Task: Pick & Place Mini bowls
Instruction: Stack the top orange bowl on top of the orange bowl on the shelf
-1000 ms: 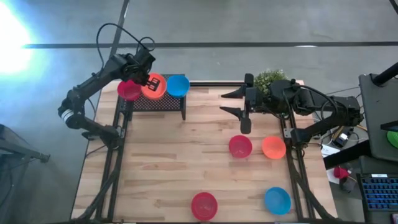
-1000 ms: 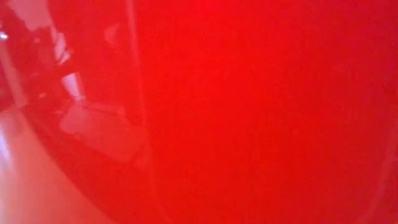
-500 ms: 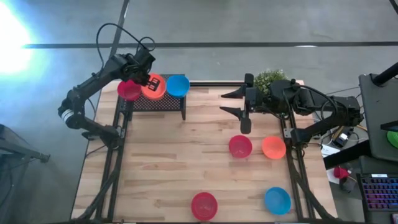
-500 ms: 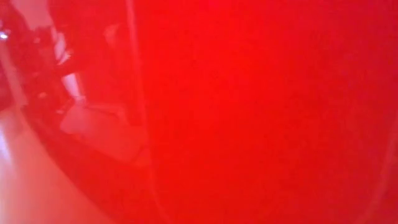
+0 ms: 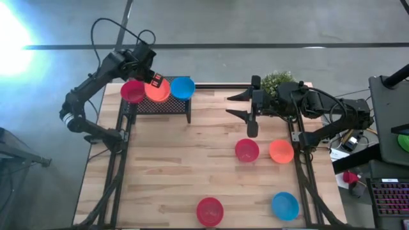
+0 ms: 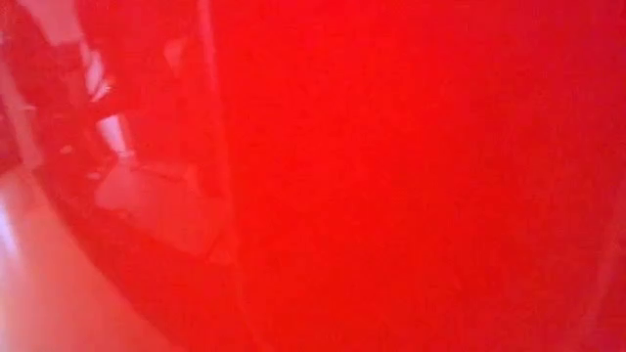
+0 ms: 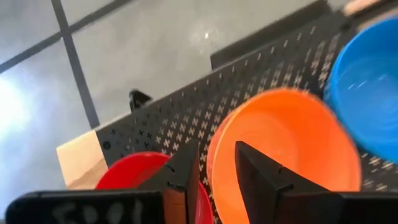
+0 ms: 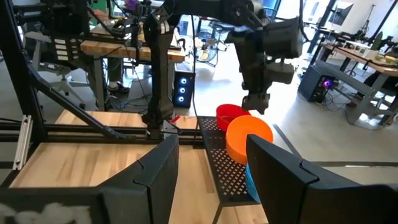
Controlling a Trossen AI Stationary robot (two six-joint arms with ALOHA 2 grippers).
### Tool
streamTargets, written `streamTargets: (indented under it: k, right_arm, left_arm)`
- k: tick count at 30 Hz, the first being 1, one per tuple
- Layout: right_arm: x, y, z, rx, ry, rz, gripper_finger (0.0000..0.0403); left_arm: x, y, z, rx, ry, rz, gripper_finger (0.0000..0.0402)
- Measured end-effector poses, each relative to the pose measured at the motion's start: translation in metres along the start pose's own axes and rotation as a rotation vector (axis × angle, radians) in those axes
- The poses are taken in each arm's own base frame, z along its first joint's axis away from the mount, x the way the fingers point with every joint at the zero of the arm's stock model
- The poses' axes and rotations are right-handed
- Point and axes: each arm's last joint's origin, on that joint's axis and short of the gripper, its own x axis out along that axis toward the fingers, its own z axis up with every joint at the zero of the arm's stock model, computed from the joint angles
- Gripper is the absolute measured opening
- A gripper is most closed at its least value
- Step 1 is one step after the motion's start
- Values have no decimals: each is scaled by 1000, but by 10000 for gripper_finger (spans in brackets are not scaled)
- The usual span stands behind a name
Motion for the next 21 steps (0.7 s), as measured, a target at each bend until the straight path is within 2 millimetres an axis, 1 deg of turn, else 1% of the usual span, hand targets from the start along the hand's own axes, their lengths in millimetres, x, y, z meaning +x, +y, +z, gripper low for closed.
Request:
streamTargets:
  k: [3, 7, 10, 13, 14, 21]
  right_arm:
    - [0, 0, 0, 0, 0, 0, 183]
    - [0, 0, 0, 0, 0, 0, 183]
    - [0, 0, 0, 8, 0, 0, 183]
    - [0, 0, 0, 24, 0, 0, 183]
    - [0, 0, 0, 23, 0, 0, 183]
    - [0, 0, 0, 23, 0, 0, 183]
  left_arm:
    - [-7, 2, 2, -4, -8, -19, 96]
    - [-3, 0, -2, 5, 21, -25, 94]
    - [5, -1, -6, 16, 46, -2, 69]
    - [12, -1, -9, 24, 55, 51, 20]
    - [14, -2, -10, 26, 58, 60, 10]
    - [29, -5, -17, 37, 96, 56, 1]
